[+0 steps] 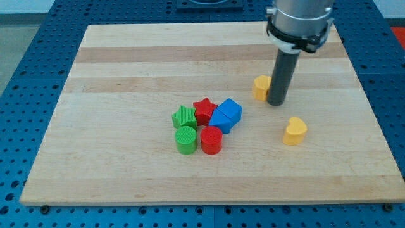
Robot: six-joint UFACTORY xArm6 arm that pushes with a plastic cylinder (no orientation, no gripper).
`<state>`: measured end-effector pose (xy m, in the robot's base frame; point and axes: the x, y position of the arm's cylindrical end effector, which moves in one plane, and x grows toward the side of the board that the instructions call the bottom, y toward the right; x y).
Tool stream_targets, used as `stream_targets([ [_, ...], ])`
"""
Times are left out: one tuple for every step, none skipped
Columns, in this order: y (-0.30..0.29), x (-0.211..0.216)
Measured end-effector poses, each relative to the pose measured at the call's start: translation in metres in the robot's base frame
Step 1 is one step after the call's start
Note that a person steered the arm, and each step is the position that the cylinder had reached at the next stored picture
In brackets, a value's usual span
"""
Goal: Push the hexagon into the red star
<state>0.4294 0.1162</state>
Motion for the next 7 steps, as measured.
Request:
stream_targets([
  [0.013, 0.004],
  [0.024, -0.009],
  [0.019, -0.013],
  [0.000, -0.010],
  [-0.018, -0.006],
  [-0.034, -0.006],
  [-0.009, 0.002],
])
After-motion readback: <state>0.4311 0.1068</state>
